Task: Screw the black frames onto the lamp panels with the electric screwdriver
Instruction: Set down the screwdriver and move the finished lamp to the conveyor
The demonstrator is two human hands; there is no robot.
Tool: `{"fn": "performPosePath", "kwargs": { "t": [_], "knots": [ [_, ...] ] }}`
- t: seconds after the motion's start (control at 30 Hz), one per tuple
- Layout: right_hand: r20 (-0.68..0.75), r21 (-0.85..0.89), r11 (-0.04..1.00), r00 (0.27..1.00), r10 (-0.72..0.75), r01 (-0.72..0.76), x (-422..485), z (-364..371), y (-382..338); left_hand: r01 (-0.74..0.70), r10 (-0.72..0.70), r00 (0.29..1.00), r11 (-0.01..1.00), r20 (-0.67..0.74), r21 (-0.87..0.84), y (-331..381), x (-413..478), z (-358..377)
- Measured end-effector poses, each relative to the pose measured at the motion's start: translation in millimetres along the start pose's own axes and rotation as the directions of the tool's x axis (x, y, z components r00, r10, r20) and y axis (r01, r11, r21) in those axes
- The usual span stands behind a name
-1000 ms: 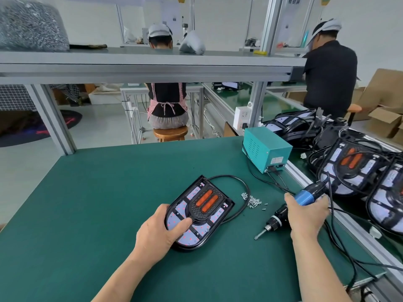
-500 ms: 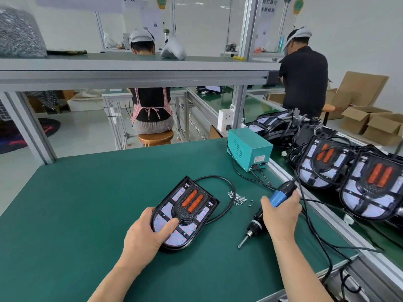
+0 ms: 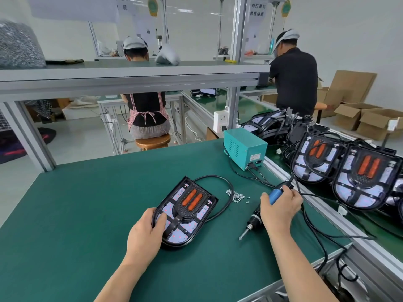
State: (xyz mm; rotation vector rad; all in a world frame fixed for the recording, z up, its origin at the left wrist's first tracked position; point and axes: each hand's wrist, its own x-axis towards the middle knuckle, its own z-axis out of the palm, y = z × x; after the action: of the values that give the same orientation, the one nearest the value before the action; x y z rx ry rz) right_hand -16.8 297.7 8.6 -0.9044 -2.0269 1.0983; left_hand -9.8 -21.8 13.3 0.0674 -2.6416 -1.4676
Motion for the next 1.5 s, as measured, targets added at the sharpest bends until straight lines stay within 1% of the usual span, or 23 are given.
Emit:
{"fn": "performPosePath", "kwargs": {
  "t": [0.07,0.13,0.2,0.23,0.3,0.33,0.37,0.4,0.43,0.47,0.5,0.53,0.6,0.67,0.73,0.8,0.83,0.93,1.0,1.1,1.2,1.3,1.5],
  "knots": [
    [-0.003,-0.011,1.000,1.000,-0.009,0.009,-2,-2,-2,-0.001,0.001,1.000,1.000,-0.002,-0.007,1,0,1],
    [-0.036,-0.012,0.998,0.997,-0.066,0.065,-6,-7,-8,0.001,-0.001,1.000,1.000,-0.009,-0.002,1,-1,1],
    [-0.102,0.021,0.970,0.966,-0.239,0.242,-18,-12,-17,0.012,-0.012,1.000,1.000,-0.027,0.002,0,-2,2],
    [-0.119,0.051,0.932,0.929,-0.350,0.358,-27,-13,-24,0.016,-0.015,0.999,1.000,-0.036,0.009,0,-1,2],
    [-0.070,0.163,0.839,0.854,-0.515,0.519,-53,-9,-38,0.013,-0.012,0.998,1.000,-0.056,0.027,-1,0,4],
    [-0.003,0.238,0.822,0.847,-0.532,0.517,-69,-4,-45,0.013,-0.011,0.998,0.999,-0.067,0.033,-1,0,4],
    [0.093,0.316,0.843,0.870,-0.484,0.435,-84,0,-53,0.015,-0.012,0.997,0.999,-0.076,0.035,0,1,5],
    [0.222,0.383,0.886,0.905,-0.362,0.260,-98,4,-60,0.019,-0.016,0.996,0.999,-0.087,0.034,-1,1,5],
    [0.376,0.429,0.903,0.909,-0.177,-0.001,-109,8,-67,0.027,-0.025,0.995,0.999,-0.099,0.025,-1,1,5],
    [0.512,0.438,0.855,0.859,0.014,-0.276,-117,11,-72,0.039,-0.038,0.993,0.999,-0.111,0.005,-1,0,5],
    [0.596,0.435,0.764,0.788,0.152,-0.477,-121,12,-76,0.047,-0.049,0.991,0.999,-0.124,-0.020,-1,0,4],
    [0.640,0.442,0.670,0.733,0.231,-0.597,-122,12,-79,0.053,-0.058,0.989,0.998,-0.137,-0.039,0,0,4],
    [0.682,0.482,0.518,0.673,0.286,-0.707,-121,12,-83,0.061,-0.069,0.985,0.997,-0.157,-0.055,1,0,3],
    [0.716,0.483,0.416,0.621,0.320,-0.771,-121,11,-85,0.067,-0.080,0.983,0.994,-0.163,-0.084,3,1,4],
    [0.758,0.467,0.349,0.571,0.314,-0.812,-121,12,-87,0.063,-0.084,0.982,0.990,-0.168,-0.128,5,-1,4],
    [0.787,0.439,0.373,0.550,0.279,-0.817,-125,16,-90,0.057,-0.085,0.983,0.985,-0.163,-0.166,6,-1,3],
    [0.790,0.427,0.434,0.560,0.247,-0.793,-128,19,-91,0.058,-0.087,0.984,0.981,-0.158,-0.184,6,-1,2],
    [0.730,0.414,0.723,0.676,0.099,-0.553,-137,29,-90,0.063,-0.101,0.985,0.967,-0.142,-0.248,6,-1,0],
    [0.674,0.413,0.809,0.738,0.039,-0.419,-140,30,-90,0.062,-0.109,0.984,0.949,-0.139,-0.310,5,0,-2],
    [0.663,0.433,0.823,0.749,-0.015,-0.367,-136,33,-92,0.023,-0.086,0.983,0.931,-0.159,-0.365,3,-1,-2],
    [0.702,0.415,0.835,0.710,-0.042,-0.361,-133,36,-93,-0.034,-0.039,0.981,0.932,-0.193,-0.362,4,-3,-2],
    [0.732,0.403,0.858,0.675,-0.093,-0.319,-131,37,-95,-0.041,-0.049,0.977,0.912,-0.207,-0.408,7,-4,-4],
    [0.677,0.489,0.829,0.717,-0.166,-0.270,-128,35,-100,-0.140,0.046,0.970,0.908,-0.239,-0.396,8,-7,-6]
  ]
}}
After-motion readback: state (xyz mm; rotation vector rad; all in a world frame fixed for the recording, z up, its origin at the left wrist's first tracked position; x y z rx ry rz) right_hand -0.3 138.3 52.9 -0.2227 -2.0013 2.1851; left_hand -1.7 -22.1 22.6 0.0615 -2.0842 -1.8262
